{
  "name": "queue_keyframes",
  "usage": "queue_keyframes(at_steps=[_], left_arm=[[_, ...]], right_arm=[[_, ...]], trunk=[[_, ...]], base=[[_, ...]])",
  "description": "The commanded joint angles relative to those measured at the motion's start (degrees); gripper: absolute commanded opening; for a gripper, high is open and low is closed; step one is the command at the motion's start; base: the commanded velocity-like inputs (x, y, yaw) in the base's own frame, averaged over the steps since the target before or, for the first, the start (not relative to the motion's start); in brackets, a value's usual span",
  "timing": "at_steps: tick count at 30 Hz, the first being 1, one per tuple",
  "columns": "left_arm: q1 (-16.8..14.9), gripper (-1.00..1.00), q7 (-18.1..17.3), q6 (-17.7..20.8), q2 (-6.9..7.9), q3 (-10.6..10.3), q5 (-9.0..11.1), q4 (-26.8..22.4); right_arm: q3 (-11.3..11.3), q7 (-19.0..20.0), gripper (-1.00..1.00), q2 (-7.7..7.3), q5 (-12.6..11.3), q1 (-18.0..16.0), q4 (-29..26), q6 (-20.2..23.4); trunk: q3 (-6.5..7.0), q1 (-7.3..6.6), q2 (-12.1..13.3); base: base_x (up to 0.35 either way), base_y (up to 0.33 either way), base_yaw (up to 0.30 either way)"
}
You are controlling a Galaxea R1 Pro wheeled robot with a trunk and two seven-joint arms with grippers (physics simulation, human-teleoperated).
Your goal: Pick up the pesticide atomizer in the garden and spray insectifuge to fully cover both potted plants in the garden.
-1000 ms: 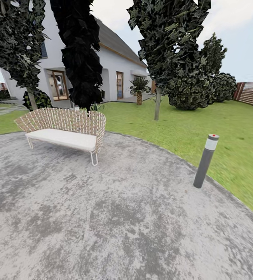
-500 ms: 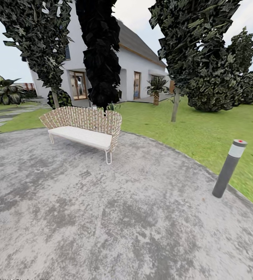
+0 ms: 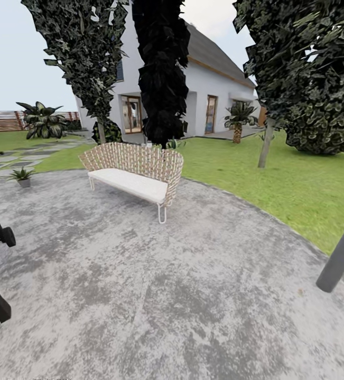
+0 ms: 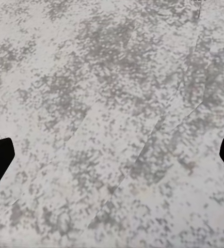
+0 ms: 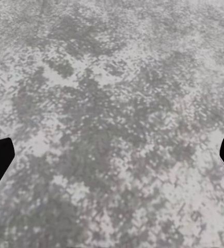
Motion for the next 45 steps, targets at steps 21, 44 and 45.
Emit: queue_keyframes(at_steps=[21, 44, 45], left_arm=[[-0.06, 1.0, 0.03, -0.19, -0.02, 0.19, -0.03, 0.06], [-0.05, 1.0, 0.03, -0.21, 0.08, 0.6, 0.54, 0.06], [-0.05, 1.0, 0.03, -0.21, 0.07, 0.59, 0.54, 0.06]], right_arm=[[0.14, -0.03, 1.0, 0.1, 0.02, -0.02, -0.11, -0.32], [0.21, 0.25, 1.0, 0.1, 0.02, -0.02, -0.05, -0.36], [0.22, 0.24, 1.0, 0.1, 0.02, -0.02, -0.05, -0.36]], trunk=[[-0.7, 0.01, -0.02], [-0.93, 0.01, -0.02], [-0.93, 0.01, -0.02]], base=[[0.168, -0.228, 0.264], [0.257, -0.15, 0.176], [0.328, -0.086, 0.263]])
